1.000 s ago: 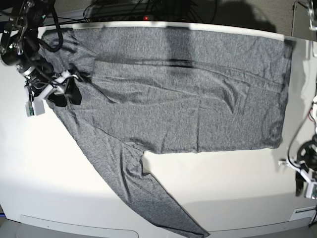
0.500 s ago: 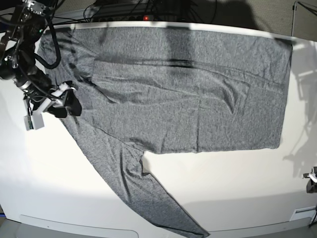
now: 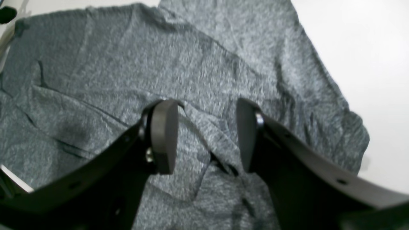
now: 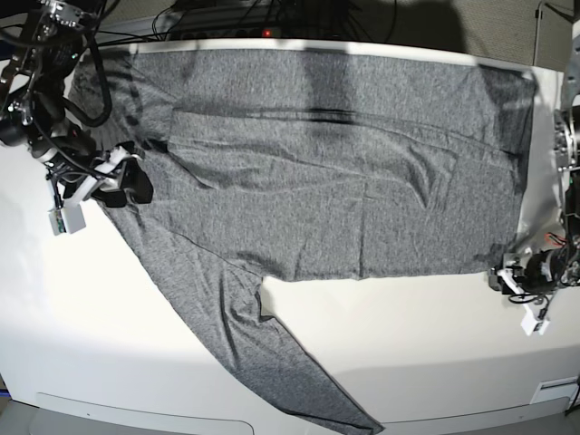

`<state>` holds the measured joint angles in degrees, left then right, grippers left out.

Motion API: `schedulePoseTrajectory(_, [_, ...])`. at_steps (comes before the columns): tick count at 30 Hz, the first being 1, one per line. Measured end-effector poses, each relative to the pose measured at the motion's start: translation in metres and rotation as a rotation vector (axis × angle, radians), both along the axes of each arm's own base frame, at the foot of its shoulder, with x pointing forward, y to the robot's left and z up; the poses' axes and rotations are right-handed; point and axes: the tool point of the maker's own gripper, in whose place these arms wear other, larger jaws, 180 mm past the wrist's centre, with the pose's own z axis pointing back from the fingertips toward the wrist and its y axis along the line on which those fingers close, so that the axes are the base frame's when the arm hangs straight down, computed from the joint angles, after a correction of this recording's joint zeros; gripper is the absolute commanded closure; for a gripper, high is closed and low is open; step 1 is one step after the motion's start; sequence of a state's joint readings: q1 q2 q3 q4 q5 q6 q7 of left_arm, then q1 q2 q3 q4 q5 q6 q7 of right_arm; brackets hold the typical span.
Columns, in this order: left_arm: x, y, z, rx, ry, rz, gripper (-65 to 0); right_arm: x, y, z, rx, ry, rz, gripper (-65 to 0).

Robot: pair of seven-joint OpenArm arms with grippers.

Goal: Fold the T-shirt properly
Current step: 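Lower the left gripper and grasp the shirt's hem corner, then move the right gripper to the hem beside the sleeve and grasp it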

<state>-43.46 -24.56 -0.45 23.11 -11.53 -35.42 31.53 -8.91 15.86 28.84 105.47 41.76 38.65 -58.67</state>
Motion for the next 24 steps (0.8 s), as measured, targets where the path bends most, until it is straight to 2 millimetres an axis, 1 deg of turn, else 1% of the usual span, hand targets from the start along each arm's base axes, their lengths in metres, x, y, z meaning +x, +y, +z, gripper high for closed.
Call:
schedulePoseTrajectory(2, [0.002, -0.004, 0.0, -0.007, -0.008, -0.002, -26.7, -0.001, 0.0, -0.001, -0.003, 0.006, 0.002, -30.0])
schedulePoseTrajectory(4, [0.007, 0.0, 0.004, -0.001, -0.041, 0.021, -26.7, -0.002, 0.0, -0.002, -0.006, 0.017, 0.004, -30.0])
schedulePoseTrajectory(7, [0.013, 0.019, 0.009, 0.096, -0.096, 0.03, -26.7, -0.005, 0.0, -0.006, -0.013, 0.042, 0.009, -30.0])
schedulePoseTrajectory(9, [0.015, 0.025, 0.012, 0.115, -0.112, 0.03, -26.7, -0.009, -0.001, -0.01, -0.022, 0.069, 0.015, -30.0])
schedulePoseTrajectory(12, [0.014, 0.026, 0.013, 0.084, -0.116, 0.052, -26.7, -0.012, -0.001, -0.012, -0.027, 0.089, 0.019, -30.0])
schedulePoseTrajectory(14, [0.012, 0.024, 0.011, 0.067, -0.113, 0.061, -26.7, -0.012, 0.003, -0.01, -0.004, 0.086, 0.029, -30.0])
schedulePoseTrajectory(17, [0.003, 0.02, -0.001, 0.034, -0.098, 0.075, -26.7, -0.015, 0.015, -0.007, 0.061, 0.093, 0.064, -30.0])
schedulePoseTrajectory(21, [-0.019, 0.025, -0.029, 0.025, -0.083, 0.148, -26.7, -0.016, 0.028, 0.002, 0.143, 0.073, 0.104, -30.0])
schedulePoseTrajectory(24, [-0.024, 0.031, -0.033, 0.017, -0.131, 0.18, -26.7, -0.017, 0.035, 0.008, 0.186, 0.062, 0.123, -30.0])
